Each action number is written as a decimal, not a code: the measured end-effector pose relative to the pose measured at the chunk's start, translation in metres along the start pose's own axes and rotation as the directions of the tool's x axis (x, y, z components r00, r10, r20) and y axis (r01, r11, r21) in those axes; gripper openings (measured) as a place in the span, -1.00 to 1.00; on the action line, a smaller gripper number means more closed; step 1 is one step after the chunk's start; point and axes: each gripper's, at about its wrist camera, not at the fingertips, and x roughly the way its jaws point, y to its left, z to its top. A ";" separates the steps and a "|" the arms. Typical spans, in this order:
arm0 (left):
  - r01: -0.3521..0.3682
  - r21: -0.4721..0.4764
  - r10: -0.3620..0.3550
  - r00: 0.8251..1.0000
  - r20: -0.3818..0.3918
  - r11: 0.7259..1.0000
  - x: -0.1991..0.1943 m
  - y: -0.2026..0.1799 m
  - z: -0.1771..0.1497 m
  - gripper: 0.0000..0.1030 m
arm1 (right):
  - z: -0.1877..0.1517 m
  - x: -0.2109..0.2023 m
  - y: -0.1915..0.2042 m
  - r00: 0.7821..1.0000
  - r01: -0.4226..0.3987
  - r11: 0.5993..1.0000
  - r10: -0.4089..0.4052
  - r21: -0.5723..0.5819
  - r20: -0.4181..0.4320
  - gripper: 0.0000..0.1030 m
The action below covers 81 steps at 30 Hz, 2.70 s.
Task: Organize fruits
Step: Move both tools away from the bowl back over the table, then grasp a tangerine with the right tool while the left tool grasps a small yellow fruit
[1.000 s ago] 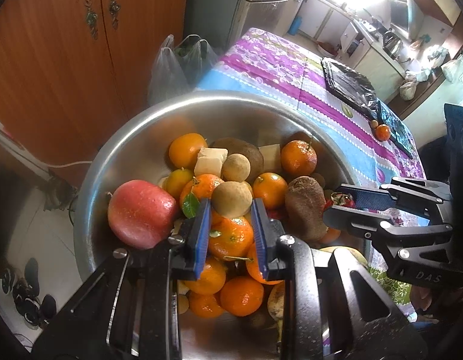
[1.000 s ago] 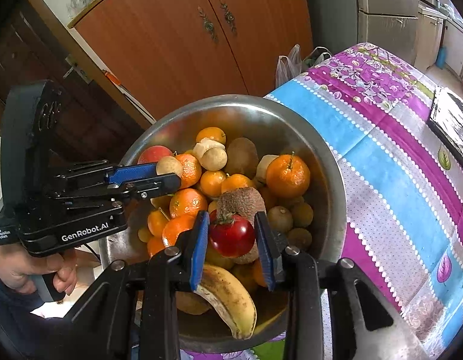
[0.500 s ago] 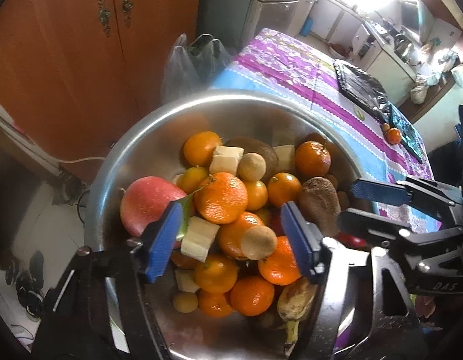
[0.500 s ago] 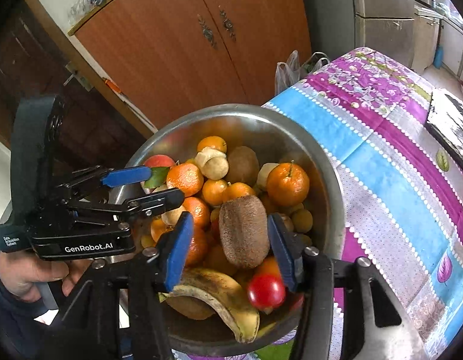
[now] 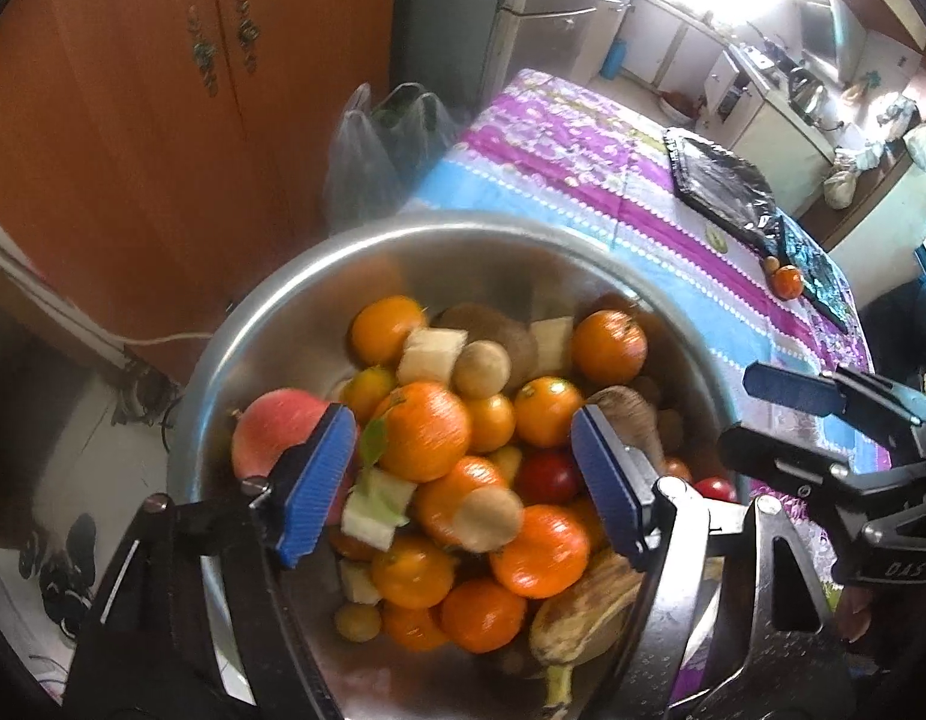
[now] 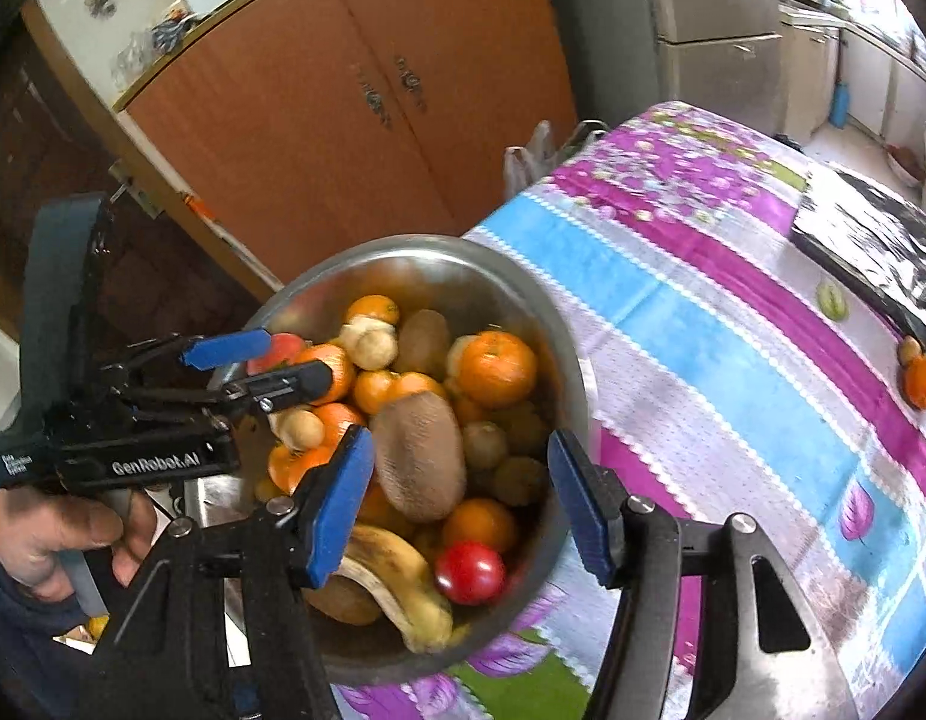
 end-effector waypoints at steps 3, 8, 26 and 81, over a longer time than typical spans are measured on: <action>0.021 0.038 -0.021 1.000 0.005 0.999 0.000 -0.018 0.006 0.47 | -0.010 -0.011 -0.020 1.000 0.023 0.999 -0.024 0.045 0.013 0.24; 0.081 0.107 -0.084 0.996 0.028 0.991 -0.005 -0.058 0.020 0.47 | -0.038 -0.033 -0.062 0.997 0.079 0.988 -0.081 0.129 0.010 0.24; 0.210 0.248 -0.210 0.977 -0.027 0.946 0.010 -0.166 0.020 0.47 | -0.027 -0.082 -0.272 0.943 0.307 0.903 -0.331 0.300 0.032 0.24; 0.291 0.455 -0.244 0.956 -0.161 0.842 0.229 -0.352 0.115 -0.47 | -0.157 -0.174 -0.300 0.943 0.197 0.811 -0.310 0.551 0.120 0.01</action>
